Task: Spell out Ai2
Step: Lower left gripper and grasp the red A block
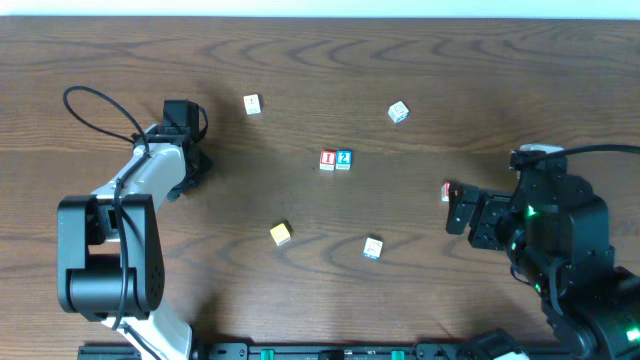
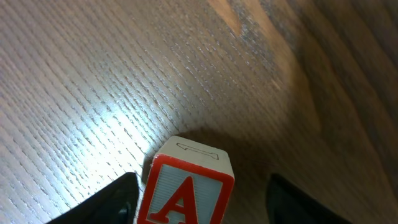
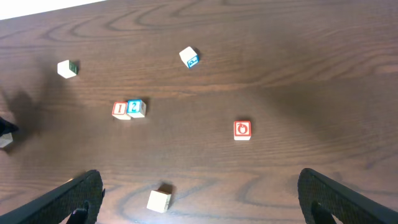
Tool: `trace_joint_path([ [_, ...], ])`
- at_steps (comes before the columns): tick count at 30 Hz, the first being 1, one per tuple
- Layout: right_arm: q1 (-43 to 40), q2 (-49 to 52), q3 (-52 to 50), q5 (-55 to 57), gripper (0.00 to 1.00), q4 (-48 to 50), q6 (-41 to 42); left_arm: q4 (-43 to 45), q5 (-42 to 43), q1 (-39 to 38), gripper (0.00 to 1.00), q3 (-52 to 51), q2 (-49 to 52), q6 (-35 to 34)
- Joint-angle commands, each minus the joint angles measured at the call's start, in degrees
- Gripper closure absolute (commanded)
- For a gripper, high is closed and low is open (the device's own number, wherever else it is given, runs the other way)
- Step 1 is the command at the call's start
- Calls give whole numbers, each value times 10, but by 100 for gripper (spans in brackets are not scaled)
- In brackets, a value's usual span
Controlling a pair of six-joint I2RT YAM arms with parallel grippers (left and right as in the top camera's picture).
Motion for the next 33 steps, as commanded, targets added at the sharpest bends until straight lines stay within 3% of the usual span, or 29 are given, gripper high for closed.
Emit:
trace_joint_path([
  [1,1,-2,2,4,1,0,-8,0,-2,2,38,12,7,0],
  [17,1,-2,2,4,1,0,-8,0,-4,2,58,12,7,0],
  [21,1,-2,2,4,1,0,-8,0,-8,2,57,12,7,0],
  [25,1,-2,2,4,0,0,-8,0,-19,2,50,12,7,0],
  [33,1,-2,2,4,1,0,-8,4,-37,2,53,12,7,0],
])
